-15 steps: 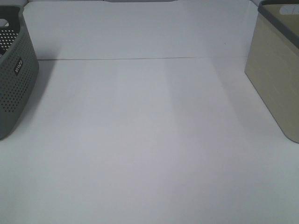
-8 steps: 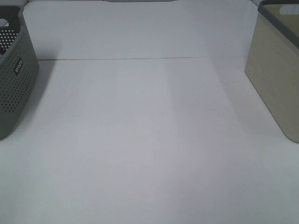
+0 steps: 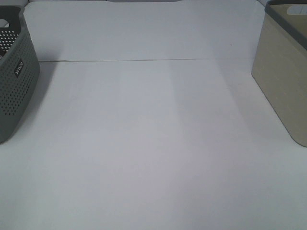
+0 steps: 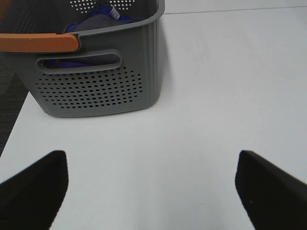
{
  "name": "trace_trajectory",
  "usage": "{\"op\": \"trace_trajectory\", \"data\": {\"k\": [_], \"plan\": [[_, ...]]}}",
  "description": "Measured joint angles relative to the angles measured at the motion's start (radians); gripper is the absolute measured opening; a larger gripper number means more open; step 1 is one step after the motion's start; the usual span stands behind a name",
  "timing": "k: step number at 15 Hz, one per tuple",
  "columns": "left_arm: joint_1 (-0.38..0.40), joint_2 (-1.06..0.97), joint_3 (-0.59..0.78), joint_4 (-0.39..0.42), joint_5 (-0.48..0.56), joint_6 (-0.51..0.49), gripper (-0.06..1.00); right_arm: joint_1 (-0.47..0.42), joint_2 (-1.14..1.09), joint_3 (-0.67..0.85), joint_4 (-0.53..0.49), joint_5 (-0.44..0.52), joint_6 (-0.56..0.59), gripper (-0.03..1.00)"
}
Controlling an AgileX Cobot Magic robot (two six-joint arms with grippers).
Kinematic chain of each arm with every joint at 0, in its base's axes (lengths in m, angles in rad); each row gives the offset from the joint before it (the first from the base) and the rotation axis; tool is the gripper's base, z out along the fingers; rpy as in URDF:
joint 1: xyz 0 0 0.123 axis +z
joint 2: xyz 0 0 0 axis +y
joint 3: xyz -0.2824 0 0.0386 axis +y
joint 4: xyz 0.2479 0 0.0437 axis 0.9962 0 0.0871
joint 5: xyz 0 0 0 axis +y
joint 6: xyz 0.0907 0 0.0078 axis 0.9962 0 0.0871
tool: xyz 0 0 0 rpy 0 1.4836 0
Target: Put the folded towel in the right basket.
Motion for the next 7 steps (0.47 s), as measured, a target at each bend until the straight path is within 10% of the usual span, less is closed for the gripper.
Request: {"op": "trace_trajectory", "data": {"k": [7], "plan": [[0.000, 0.000, 0.000, 0.000, 0.000, 0.000, 0.88, 0.000, 0.000, 0.000, 0.000, 0.000, 0.000, 0.94]]}}
